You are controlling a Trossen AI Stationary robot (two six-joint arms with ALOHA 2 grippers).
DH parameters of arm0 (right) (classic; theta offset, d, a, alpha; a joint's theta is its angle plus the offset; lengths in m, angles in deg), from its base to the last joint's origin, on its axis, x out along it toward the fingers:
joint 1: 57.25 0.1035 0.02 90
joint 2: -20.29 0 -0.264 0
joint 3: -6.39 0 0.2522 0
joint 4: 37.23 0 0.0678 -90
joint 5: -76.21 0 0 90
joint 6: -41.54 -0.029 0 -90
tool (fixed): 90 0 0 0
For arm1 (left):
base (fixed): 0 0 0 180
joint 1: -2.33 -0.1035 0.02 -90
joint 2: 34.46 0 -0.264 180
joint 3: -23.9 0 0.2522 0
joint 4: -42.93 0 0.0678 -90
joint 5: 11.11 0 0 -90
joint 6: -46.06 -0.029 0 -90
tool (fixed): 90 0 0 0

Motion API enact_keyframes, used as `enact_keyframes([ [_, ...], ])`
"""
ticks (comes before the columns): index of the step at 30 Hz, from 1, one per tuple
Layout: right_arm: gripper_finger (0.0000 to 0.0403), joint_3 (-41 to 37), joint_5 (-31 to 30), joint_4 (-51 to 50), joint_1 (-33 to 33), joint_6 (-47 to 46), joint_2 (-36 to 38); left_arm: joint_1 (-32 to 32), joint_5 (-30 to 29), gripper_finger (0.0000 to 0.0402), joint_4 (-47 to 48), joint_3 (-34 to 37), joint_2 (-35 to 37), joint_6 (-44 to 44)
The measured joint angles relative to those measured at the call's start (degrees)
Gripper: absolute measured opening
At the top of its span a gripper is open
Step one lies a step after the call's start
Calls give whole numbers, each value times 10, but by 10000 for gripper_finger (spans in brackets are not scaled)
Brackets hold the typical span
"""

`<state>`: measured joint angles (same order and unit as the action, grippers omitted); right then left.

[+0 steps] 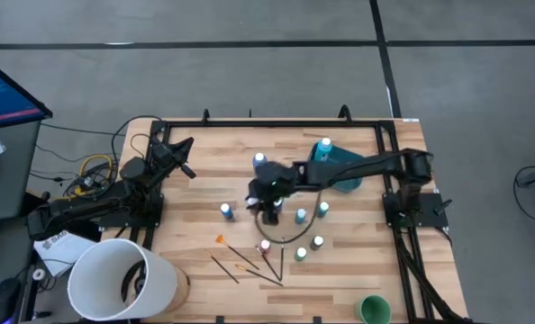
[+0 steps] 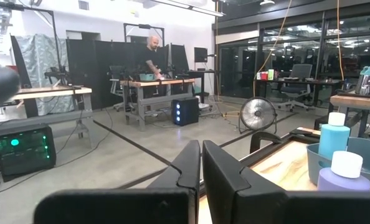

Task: Pick & Place Paint Supplies
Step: Put the small red paint bottle into the blue bin

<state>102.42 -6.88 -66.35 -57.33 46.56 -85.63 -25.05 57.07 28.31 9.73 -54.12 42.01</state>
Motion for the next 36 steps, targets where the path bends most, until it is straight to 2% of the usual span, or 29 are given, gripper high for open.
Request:
enact_keyframes([
  [3,108,-15,-35,-60,-15,3,74,0,0,8,0,0,0,0],
  [6,108,-67,-78,-83,-32,-19,163,0,0,8,-1,0,0,0],
  [12,108,-233,-191,-76,-70,-123,333,0,0,8,-1,0,0,0],
  [15,108,-310,-261,-77,-83,-179,393,0,0,8,-1,0,0,0],
  [17,108,-352,-283,-78,-91,-210,426,0,0,8,-1,0,0,0],
  [26,108,-472,-330,-65,-124,-271,519,0,0,8,-2,0,0,0],
  [36,108,-553,-330,22,-181,-278,534,0,0,8,-2,0,0,0],
])
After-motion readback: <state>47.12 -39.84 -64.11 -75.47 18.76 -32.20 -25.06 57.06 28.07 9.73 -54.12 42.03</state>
